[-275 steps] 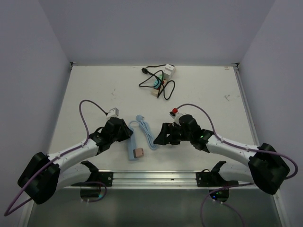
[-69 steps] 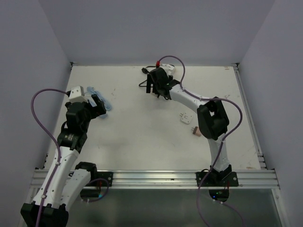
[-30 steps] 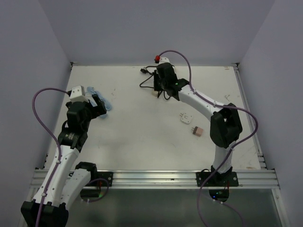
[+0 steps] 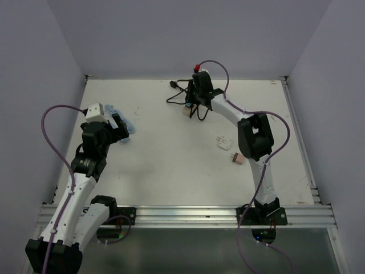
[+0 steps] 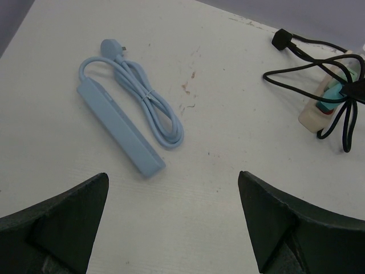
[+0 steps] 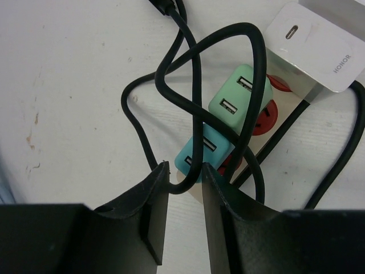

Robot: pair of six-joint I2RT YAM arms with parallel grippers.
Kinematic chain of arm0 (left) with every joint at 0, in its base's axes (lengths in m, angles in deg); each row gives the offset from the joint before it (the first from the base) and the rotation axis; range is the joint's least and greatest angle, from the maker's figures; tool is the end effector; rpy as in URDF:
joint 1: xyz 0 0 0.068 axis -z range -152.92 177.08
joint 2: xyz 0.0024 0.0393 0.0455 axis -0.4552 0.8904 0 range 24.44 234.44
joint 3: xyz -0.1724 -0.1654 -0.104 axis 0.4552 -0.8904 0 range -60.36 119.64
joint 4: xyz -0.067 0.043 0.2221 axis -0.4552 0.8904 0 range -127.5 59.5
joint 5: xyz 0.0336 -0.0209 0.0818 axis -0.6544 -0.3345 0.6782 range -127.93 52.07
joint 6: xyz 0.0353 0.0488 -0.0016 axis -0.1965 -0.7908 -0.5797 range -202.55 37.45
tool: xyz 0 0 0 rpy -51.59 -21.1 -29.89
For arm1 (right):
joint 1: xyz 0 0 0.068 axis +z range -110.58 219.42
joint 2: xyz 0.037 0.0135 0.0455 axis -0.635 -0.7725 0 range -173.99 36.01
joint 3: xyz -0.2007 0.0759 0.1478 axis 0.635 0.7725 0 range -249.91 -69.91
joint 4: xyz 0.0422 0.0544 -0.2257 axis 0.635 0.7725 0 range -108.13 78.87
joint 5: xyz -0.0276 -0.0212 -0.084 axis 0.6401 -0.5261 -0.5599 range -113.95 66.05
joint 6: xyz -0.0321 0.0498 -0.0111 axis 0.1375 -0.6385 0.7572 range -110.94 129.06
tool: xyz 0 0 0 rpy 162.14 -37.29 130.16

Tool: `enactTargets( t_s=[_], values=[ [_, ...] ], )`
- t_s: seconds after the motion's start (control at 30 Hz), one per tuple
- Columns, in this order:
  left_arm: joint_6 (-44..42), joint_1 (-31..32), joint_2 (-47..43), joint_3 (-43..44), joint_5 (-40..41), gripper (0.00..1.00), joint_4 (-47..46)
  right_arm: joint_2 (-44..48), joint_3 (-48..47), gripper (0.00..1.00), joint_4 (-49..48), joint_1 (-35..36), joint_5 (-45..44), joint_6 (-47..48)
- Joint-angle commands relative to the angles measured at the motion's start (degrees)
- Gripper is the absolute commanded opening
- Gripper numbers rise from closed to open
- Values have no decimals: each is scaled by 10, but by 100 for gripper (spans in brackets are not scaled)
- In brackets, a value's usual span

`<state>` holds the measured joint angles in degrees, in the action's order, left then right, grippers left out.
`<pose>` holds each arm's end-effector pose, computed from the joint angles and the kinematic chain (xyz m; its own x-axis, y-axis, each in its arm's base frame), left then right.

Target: Pull the plug off the socket

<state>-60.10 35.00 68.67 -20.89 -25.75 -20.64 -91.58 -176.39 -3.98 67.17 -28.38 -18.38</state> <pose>0.1706 -0.0143 0.2872 -0.3146 -0.3332 -0.8889 -0.1945 0.9391 -0.2832 0.4394 0.2273 0.2218 -0.6416 0.1816 -0.7453 -0.1271 0.9330 0.3367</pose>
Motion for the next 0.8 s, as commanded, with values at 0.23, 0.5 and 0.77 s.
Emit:
enactTargets(
  t_s=[0.23,0.5,0.77],
  values=[
    [-5,3,2,1,-1,99,-12,-15,-18,29,-8,-1,12,-3],
    [-6,3,2,1,-1,98,-12,-9,-12,0,-20,1,42,2],
    [-5,2,2,2,0,99,-13,61,28,0,-25,48,130,65]
  ],
)
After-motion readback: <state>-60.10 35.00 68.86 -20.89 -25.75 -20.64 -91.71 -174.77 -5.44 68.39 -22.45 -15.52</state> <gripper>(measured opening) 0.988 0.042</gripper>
